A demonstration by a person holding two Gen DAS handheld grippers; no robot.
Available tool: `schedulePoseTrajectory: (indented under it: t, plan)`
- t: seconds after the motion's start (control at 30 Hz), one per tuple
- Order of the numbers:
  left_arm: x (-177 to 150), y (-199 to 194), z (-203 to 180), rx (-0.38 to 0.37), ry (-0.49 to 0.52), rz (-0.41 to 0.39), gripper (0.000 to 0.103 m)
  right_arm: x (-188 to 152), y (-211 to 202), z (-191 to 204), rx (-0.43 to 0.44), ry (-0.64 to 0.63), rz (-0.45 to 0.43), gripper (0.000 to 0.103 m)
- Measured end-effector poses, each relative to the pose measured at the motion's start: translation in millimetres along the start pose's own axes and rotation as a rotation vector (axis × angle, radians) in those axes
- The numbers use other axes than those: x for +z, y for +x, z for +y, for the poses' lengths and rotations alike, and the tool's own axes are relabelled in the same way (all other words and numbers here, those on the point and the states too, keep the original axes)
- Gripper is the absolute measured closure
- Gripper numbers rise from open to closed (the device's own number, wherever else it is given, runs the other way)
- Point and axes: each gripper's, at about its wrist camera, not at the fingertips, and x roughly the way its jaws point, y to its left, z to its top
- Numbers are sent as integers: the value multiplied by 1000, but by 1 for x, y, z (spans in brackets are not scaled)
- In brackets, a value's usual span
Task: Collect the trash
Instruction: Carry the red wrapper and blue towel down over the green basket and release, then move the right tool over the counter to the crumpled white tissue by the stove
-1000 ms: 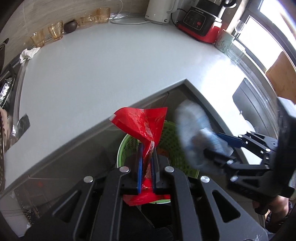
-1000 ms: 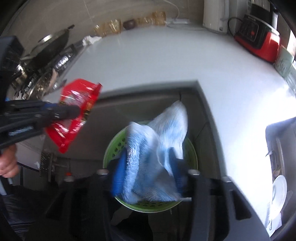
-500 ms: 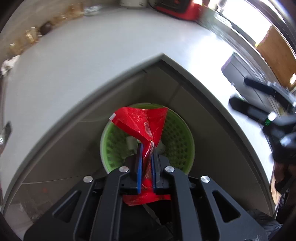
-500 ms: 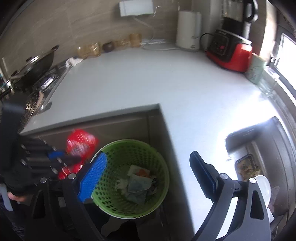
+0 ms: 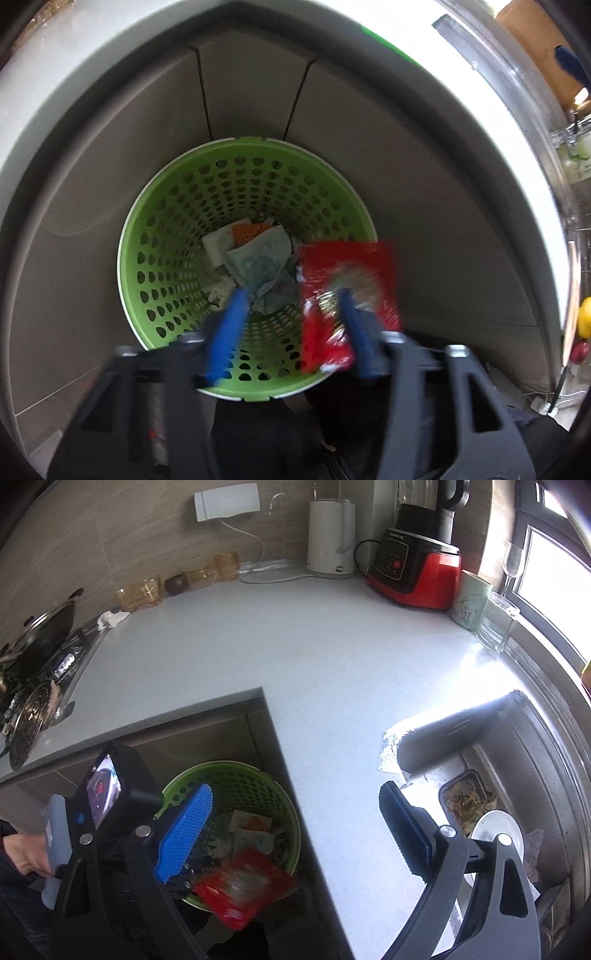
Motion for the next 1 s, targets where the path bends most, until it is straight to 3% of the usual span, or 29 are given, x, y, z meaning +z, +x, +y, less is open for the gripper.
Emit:
schedulePoseTrajectory:
  t: [0.17, 0.33, 0.57, 0.67, 0.83, 1.0]
  plan:
    - [7, -8, 0, 3, 7, -32, 41, 4, 3, -6, -6, 14, 0, 12]
    - [16, -27, 9, 56, -27, -92, 38, 12, 8, -7, 0, 13, -1, 12]
    - [18, -81, 42, 170, -124, -227, 17, 33, 14, 3, 28, -12, -21, 12]
    - [14, -111, 63, 234, -197, -291, 8, 48, 18, 13, 45, -34, -41, 7]
    - [9, -153, 103, 369, -306, -349, 8, 77, 29, 38, 91, -86, -74, 6]
    - [9, -178, 135, 405, -382, -387, 8, 110, 43, 70, 146, -144, -97, 6]
